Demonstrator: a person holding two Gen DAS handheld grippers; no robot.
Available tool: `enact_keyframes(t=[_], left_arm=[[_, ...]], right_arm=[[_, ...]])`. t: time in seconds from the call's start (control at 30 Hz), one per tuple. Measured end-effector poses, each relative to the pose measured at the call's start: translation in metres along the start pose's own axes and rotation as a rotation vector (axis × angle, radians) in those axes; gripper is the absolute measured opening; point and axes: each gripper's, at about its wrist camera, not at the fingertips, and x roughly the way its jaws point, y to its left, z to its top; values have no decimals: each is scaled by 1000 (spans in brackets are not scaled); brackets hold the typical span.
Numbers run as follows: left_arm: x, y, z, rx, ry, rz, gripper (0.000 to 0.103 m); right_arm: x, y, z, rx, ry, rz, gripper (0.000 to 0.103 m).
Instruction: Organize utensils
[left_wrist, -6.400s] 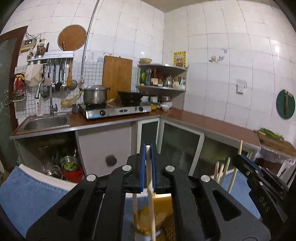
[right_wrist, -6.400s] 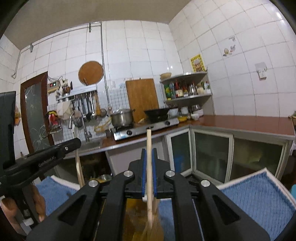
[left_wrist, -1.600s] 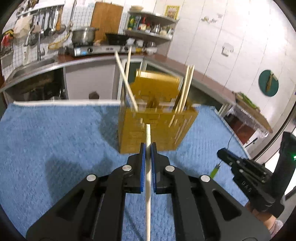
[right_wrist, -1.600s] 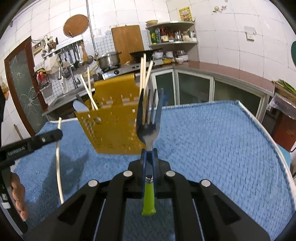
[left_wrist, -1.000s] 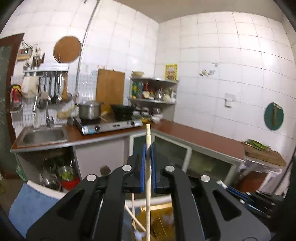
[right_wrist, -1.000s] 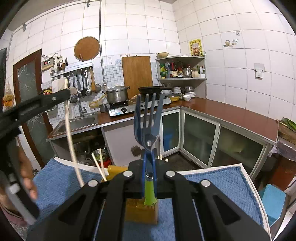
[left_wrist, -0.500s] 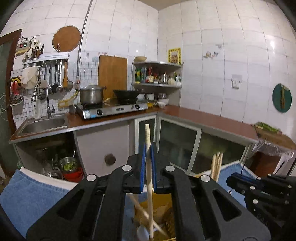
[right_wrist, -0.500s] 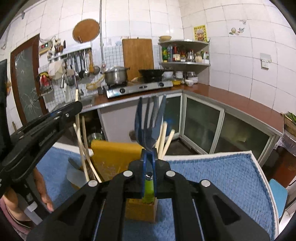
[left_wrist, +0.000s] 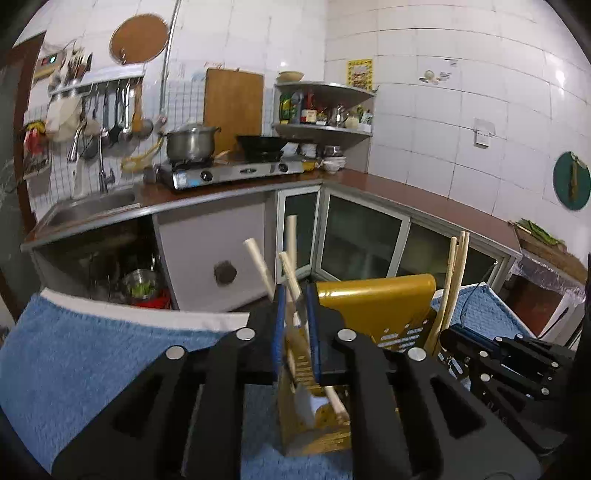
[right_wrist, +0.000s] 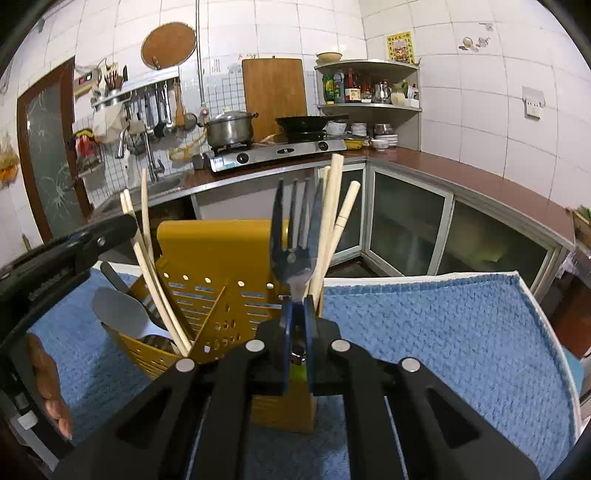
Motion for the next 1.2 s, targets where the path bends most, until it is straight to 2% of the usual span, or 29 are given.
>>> enact_keyframes(t=[0.03, 0.07, 0.1, 0.17, 0.2, 0.27, 0.33, 0.4, 0.47, 0.67, 0.87, 0.93, 1.03, 1.2], left_arm=[[-5, 4, 0, -10, 2, 2, 21], [-9, 6, -1, -16, -1, 4, 34], [-18, 10, -1, -23, -11, 7, 41], [-36, 16, -1, -26, -33, 17, 60], [-42, 17, 0, -28, -38, 17, 64], [-61, 25, 2, -39, -54, 22, 83], [-80, 33, 2, -45, -71, 35, 92], [-98, 38, 0, -34, -84, 40, 95], [-117, 42, -5, -16, -102, 48, 98], [-171, 52, -37, -6, -131, 77, 98], [-202, 56, -87, -41, -167, 147, 98], [-205, 58, -106, -44, -138, 159, 98], [-206, 62, -122, -57, -67, 140, 98], [-230, 60, -145, -38, -168, 202, 98]], right_arm=[[-2, -1, 0, 11, -6, 11, 10], [-3, -2, 0, 20, -3, 22, 12], [-5, -3, 0, 28, 4, 34, 14], [-11, -3, 1, 27, -1, 40, 26], [-17, -2, 2, 25, -16, 36, 30], [-29, -1, 5, 28, -31, 50, 40], [-44, 0, 7, 22, -43, 51, 47], [-60, 3, 8, 3, -59, 39, 54], [-75, 4, 4, -6, -79, 25, 67], [-128, 8, -34, 2, -162, -7, 90], [-163, 19, -88, -4, -201, -42, 98], [-171, 23, -104, -5, -203, -51, 98], [-185, 28, -126, -11, -198, -71, 98], [-213, 36, -152, -4, -240, -84, 99]])
